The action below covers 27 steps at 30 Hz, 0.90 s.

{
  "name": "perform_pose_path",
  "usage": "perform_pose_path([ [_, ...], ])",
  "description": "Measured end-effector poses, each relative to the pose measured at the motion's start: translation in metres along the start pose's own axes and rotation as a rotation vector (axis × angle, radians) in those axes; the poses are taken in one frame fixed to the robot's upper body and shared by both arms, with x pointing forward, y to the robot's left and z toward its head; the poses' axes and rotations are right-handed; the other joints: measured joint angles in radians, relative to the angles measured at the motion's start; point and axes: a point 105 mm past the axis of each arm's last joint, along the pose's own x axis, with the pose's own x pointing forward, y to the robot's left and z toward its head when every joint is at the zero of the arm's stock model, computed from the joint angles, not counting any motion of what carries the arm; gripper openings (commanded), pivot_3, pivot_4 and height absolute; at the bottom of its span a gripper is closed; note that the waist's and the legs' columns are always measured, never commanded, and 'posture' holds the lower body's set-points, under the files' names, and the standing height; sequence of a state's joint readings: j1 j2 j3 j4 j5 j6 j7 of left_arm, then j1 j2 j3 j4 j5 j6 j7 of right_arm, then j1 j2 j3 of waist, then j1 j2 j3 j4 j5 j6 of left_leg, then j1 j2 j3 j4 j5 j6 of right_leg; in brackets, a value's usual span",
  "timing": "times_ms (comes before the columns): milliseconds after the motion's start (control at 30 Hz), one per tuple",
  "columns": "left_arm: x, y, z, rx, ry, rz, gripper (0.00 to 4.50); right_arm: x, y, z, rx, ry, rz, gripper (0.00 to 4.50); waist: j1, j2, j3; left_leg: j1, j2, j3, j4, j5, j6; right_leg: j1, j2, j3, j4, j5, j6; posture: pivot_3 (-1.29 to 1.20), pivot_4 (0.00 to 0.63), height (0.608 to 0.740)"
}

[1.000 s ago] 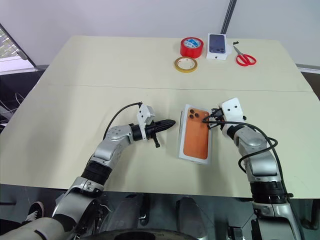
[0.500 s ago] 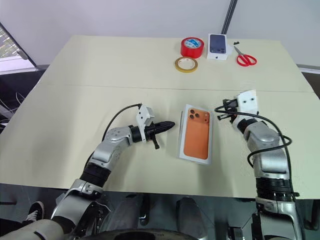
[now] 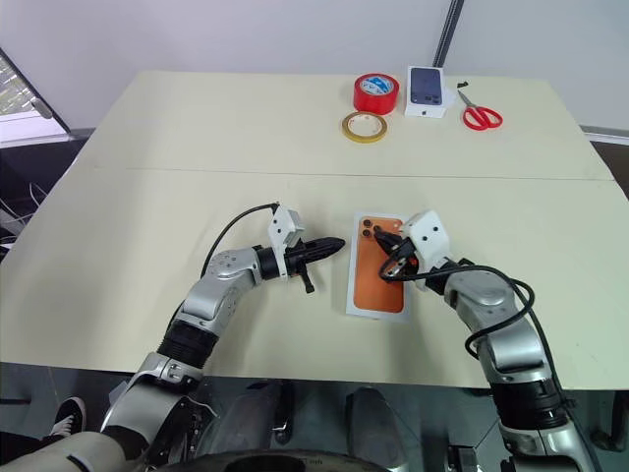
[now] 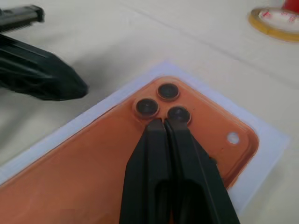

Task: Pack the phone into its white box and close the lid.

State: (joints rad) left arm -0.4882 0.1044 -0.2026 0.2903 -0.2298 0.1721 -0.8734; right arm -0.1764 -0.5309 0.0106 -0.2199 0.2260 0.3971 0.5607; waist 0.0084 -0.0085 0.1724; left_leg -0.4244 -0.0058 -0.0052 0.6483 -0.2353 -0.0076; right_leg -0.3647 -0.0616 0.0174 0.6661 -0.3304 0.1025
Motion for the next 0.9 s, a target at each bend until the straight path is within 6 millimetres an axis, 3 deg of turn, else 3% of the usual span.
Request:
perform_pose_path([
  [300,0.004,-0.006,0.005,-0.002,-0.013,-0.014,0.0,0.008,-0.005,0.002,-0.064,-0.002,-0.038,0.07,0.001,0.0,0.0,0.001,0.0,0.0,0.0,0.0,0.0,0.002,0.0,0.0,0.0,0.0,0.0,0.0,0.15,0.74],
  [467,0.01,-0.01,0.012,-0.033,-0.043,-0.029,0.0,-0.001,-0.015,0.001,0.028,-0.006,-0.046,0.07,0.004,0.0,0.0,0.001,-0.001,0.0,0.0,0.0,0.0,0.002,-0.001,0.0,-0.001,0.0,0.0,0.0,0.15,0.74],
  [567,0.008,-0.01,0.01,-0.013,-0.018,-0.041,0.0,-0.014,-0.024,-0.003,0.104,-0.012,-0.063,0.07,0.005,0.0,0.0,0.001,-0.001,0.0,0.0,0.0,0.0,0.002,-0.001,0.0,-0.001,0.0,0.0,0.0,0.15,0.74],
  [700,-0.001,-0.013,-0.007,0.018,0.071,-0.076,0.0,-0.042,-0.042,-0.014,0.111,0.046,-0.108,0.07,0.003,0.0,0.0,0.0,0.0,0.0,-0.001,0.0,0.0,0.001,-0.001,0.0,-0.001,0.0,0.0,0.0,0.15,0.74],
  [900,0.0,-0.023,-0.017,0.02,0.103,-0.131,0.0,-0.069,-0.036,-0.029,0.102,0.14,-0.031,0.07,0.003,0.0,0.0,0.0,0.0,0.0,0.0,0.0,0.0,0.001,-0.001,0.0,-0.001,0.0,0.0,0.0,0.15,0.74],
])
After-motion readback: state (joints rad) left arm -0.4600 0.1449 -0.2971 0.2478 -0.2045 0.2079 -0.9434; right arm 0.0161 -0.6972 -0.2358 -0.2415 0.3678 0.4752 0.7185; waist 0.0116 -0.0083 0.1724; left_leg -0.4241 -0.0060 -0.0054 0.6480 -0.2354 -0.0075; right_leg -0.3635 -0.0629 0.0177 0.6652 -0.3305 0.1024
